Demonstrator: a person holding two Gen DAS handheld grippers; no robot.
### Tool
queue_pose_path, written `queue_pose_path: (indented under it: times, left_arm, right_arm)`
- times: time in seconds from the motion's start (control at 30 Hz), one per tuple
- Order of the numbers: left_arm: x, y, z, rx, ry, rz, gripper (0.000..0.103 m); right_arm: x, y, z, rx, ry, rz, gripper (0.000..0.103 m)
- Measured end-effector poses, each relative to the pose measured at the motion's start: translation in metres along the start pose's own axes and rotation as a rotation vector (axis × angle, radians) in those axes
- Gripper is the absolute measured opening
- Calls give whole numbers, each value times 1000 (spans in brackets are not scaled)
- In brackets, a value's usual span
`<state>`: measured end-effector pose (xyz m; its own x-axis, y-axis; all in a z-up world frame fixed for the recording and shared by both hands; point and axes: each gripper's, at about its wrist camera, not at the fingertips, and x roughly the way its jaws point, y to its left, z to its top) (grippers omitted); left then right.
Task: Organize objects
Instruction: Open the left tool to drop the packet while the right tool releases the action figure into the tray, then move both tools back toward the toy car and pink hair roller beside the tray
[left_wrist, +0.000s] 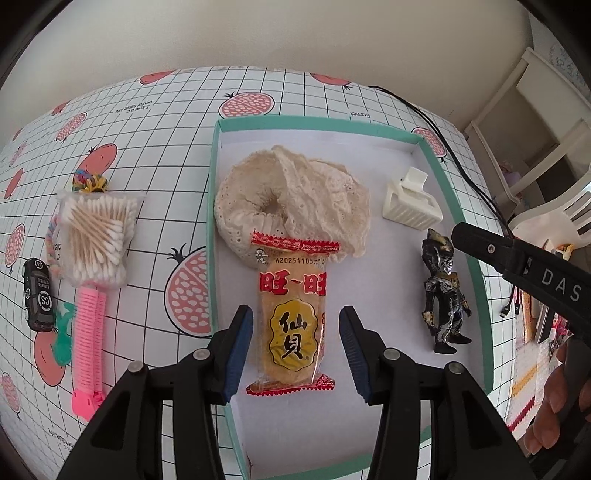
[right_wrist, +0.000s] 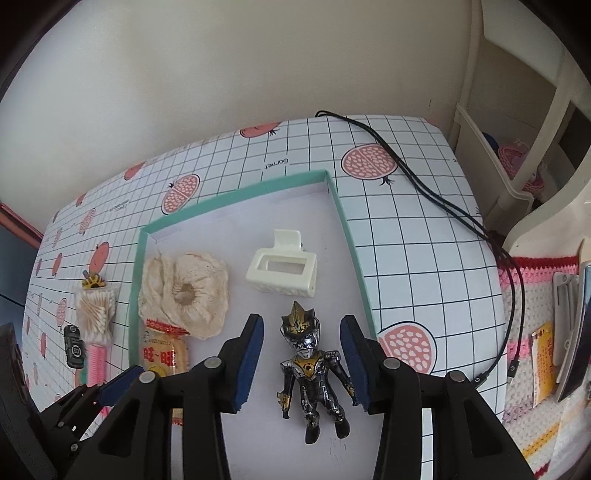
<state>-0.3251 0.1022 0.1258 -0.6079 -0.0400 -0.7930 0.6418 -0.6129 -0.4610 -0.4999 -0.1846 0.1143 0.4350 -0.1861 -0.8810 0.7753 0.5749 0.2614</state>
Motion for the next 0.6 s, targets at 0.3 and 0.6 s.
queue_pose_path:
  times: [0.3, 0.6]
  left_arm:
    - [-16, 7, 8, -18, -62, 11, 50]
    - [-17, 25, 10, -58, -86, 37, 51]
  right_arm:
    - [-14, 2, 3, -19, -28, 0, 47]
    - [3, 5, -4, -46, 27, -17, 47]
